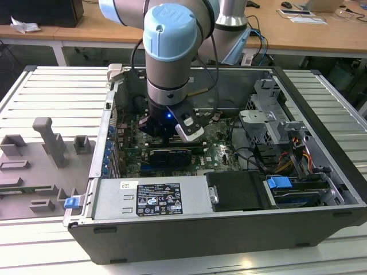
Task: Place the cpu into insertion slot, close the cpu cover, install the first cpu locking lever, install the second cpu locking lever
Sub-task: 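Install the second cpu locking lever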
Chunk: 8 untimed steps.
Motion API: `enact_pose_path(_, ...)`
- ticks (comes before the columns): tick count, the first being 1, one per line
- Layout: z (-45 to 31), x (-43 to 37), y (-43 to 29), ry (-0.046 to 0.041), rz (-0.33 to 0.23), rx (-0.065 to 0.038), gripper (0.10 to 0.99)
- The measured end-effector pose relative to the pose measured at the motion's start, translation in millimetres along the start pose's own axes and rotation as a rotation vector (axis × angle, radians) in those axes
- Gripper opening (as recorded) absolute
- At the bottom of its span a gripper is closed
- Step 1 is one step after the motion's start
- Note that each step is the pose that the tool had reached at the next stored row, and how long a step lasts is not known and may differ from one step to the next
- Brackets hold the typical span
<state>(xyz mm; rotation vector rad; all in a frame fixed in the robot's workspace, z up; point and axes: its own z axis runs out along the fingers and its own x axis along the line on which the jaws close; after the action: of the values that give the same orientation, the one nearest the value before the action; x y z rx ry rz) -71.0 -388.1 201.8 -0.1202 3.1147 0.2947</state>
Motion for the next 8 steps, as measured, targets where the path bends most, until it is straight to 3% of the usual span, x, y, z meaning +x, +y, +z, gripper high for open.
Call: enact_pose_path(8, 4.4, 3.0, 1.6, -0.0046, -0.001, -0.012, 0.106)
